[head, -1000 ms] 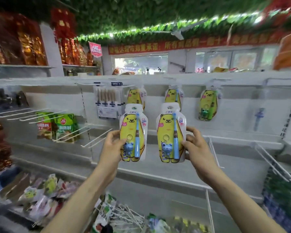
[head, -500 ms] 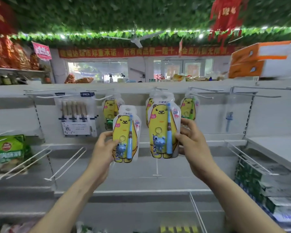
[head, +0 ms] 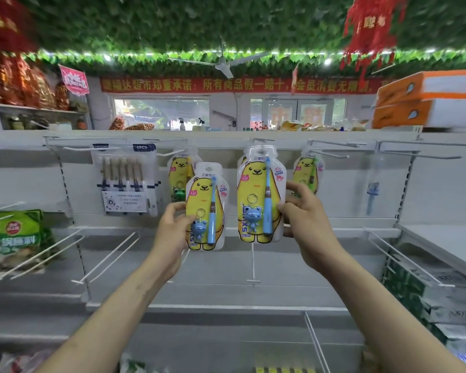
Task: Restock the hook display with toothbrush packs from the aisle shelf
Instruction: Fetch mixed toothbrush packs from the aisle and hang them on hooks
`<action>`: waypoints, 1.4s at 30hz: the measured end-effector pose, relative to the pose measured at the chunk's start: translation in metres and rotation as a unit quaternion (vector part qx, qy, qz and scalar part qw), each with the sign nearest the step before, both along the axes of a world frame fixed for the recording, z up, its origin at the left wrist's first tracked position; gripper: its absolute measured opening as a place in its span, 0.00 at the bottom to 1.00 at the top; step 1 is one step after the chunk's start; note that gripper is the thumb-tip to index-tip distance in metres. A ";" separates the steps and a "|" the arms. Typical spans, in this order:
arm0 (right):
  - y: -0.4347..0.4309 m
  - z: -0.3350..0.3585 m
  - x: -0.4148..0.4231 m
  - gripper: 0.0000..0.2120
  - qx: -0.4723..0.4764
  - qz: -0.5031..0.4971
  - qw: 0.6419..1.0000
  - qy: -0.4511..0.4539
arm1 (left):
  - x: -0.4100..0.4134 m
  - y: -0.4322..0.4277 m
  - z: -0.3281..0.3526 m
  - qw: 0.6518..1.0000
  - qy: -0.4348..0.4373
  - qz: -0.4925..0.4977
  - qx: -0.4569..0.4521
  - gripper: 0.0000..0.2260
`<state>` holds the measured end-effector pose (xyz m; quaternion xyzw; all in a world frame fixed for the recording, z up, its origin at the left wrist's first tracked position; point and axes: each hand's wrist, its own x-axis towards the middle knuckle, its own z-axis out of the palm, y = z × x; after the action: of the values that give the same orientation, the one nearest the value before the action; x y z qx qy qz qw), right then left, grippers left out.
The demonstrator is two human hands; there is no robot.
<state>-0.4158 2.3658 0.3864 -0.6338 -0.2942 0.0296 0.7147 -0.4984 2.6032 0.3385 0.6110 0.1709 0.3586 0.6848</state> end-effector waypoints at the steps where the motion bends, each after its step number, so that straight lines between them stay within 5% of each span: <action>1: 0.003 0.000 0.003 0.16 0.007 0.001 1.000 0.010 | -0.001 0.002 0.000 1.000 0.002 0.005 0.003 0.10; 11: 0.080 -0.003 0.102 0.12 -0.025 -0.062 0.990 0.120 | -0.010 0.025 0.008 0.998 0.018 0.052 0.021 0.08; 24: 0.104 -0.027 0.154 0.12 -0.114 -0.113 0.977 0.143 | -0.026 0.010 -0.001 0.999 0.020 0.046 0.005 0.10; 28: 0.078 -0.042 0.120 0.01 -0.104 -0.144 0.977 0.115 | -0.026 -0.003 0.003 1.000 -0.006 0.021 -0.001 0.10; 34: 0.038 -0.018 0.034 0.14 0.013 0.072 0.997 0.022 | -0.010 -0.041 0.018 0.998 -0.047 -0.043 -0.002 0.08; 42: -0.005 -0.001 0.008 0.05 0.038 -0.005 0.995 -0.095 | 0.000 -0.078 0.029 0.991 -0.061 -0.112 0.047 0.05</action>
<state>-0.4073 2.3612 0.3857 -0.6075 -0.3585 -0.0455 0.7073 -0.4983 2.5255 0.3676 0.6347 0.0421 0.3243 0.7001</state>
